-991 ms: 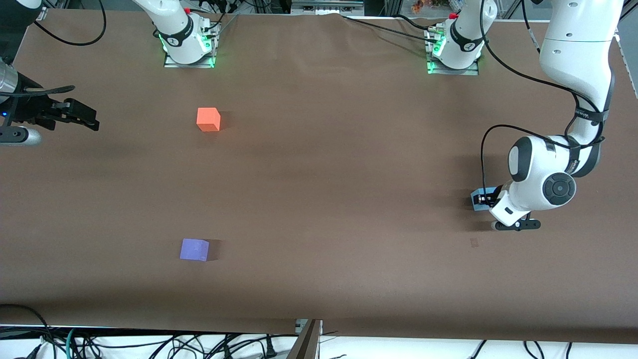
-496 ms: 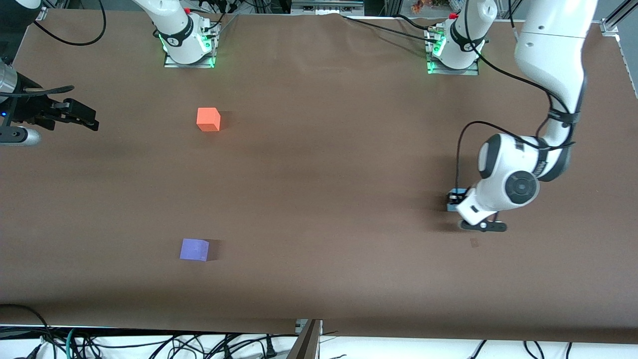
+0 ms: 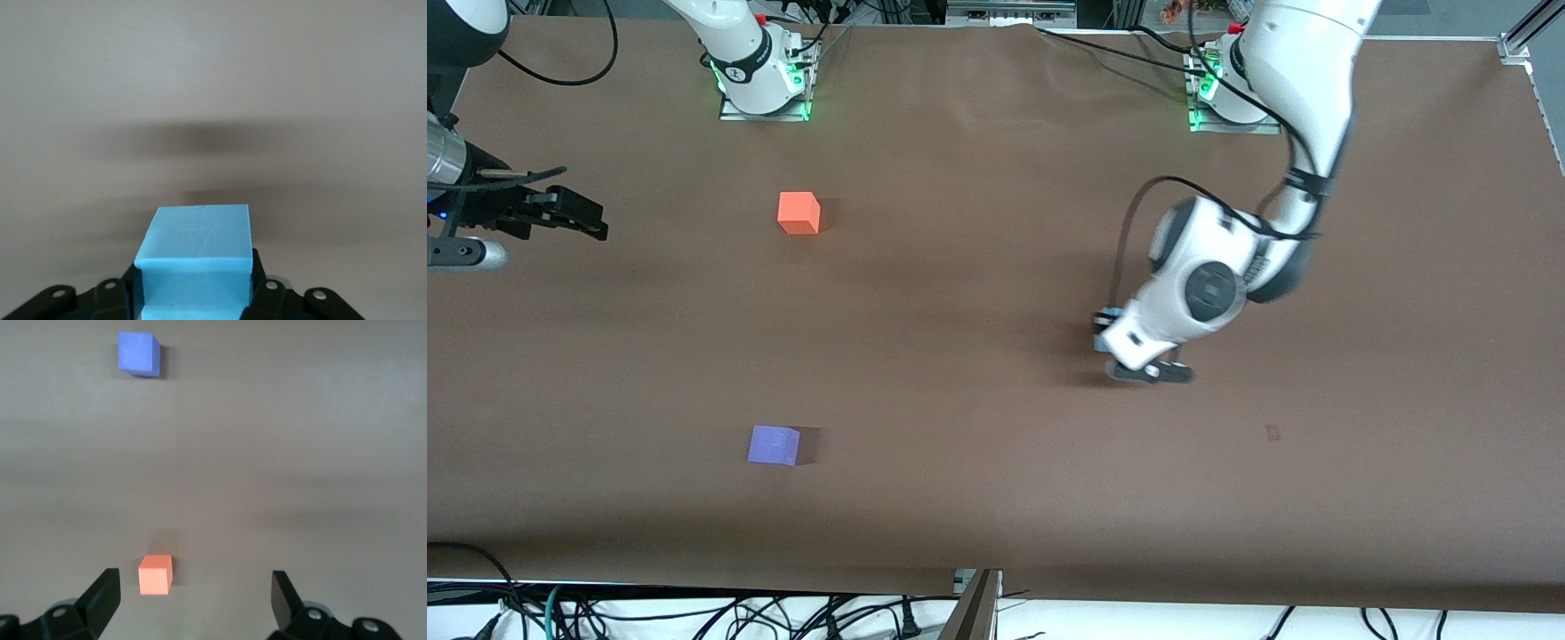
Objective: Place blue block between orange and purple blocks
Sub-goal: 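Carry the blue cube to the table middle and release it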
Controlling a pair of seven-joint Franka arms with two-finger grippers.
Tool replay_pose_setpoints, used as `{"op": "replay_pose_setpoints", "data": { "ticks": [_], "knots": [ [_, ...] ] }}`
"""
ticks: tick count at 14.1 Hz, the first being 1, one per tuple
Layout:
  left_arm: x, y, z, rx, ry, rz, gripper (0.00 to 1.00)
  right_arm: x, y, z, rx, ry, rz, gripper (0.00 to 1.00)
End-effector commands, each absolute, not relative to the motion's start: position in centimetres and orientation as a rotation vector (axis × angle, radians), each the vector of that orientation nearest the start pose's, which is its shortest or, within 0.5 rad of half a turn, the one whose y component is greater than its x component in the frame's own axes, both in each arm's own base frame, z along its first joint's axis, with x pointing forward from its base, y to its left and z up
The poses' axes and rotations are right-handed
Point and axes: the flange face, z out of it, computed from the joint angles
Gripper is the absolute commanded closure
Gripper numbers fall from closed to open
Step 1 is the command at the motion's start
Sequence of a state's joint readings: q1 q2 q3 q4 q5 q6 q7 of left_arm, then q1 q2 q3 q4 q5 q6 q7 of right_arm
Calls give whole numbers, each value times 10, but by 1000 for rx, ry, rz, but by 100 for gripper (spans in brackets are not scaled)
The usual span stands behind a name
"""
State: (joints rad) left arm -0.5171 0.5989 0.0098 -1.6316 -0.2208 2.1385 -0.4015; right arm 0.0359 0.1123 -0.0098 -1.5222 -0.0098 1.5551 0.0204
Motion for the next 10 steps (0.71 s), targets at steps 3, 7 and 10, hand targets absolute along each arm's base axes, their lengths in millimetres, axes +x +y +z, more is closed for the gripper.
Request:
{"op": "replay_pose_setpoints", "data": {
  "ticks": [3,7,10],
  "knots": [
    [558,-455,232,-3187,-441,266,52,597,14,574,-3143,-24,108,0],
    [543,-507,227,-3223,-437,186,0,603,11,560,-3133,-21,139,0],
    [546,-507,234,-3239,-414,161,0,606,11,555,-3129,-28,149,0]
  ]
}}
